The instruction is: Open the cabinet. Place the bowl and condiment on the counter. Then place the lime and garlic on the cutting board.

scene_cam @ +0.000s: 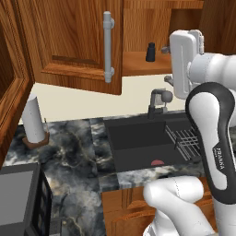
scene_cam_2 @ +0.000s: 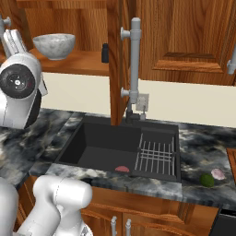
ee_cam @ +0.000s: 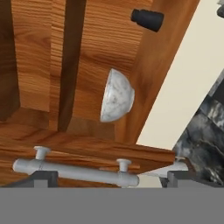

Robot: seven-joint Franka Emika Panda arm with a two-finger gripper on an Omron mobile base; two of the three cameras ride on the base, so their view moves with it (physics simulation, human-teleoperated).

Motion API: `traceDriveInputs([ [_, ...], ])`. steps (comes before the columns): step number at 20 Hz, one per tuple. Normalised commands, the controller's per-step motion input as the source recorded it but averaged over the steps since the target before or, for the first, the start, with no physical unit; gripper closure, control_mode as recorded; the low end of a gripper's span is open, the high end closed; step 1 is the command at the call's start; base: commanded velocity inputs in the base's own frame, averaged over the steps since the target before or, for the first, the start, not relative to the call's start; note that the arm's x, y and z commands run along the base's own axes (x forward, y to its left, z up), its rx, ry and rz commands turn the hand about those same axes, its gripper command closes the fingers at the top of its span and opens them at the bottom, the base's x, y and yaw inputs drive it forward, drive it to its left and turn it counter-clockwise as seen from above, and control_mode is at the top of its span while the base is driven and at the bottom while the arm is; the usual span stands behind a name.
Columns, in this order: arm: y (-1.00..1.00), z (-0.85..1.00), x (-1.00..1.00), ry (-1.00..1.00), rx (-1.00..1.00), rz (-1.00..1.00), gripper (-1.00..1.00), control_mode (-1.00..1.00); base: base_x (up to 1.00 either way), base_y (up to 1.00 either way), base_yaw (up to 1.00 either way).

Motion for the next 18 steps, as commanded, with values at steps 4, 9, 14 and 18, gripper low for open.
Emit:
traceDriveInputs([
  [4, 0.07, -0.07, 0.24, 0.02, 0.05, 0.07, -1.00, -1.00, 0.00, 0.00, 0.00],
  [9, 0.24, -0.05, 0.11, 0.00, 0.04, 0.05, -1.00, -1.00, 0.00, 0.00, 0.00],
  [14, 0.25, -0.01, 0.10, 0.00, 0.03, 0.03, -1.00, -1.00, 0.00, 0.00, 0.00],
  [18, 0.06, -0.01, 0.29, 0.00, 0.06, 0.02, -1.00, -1.00, 0.00, 0.00, 0.00],
])
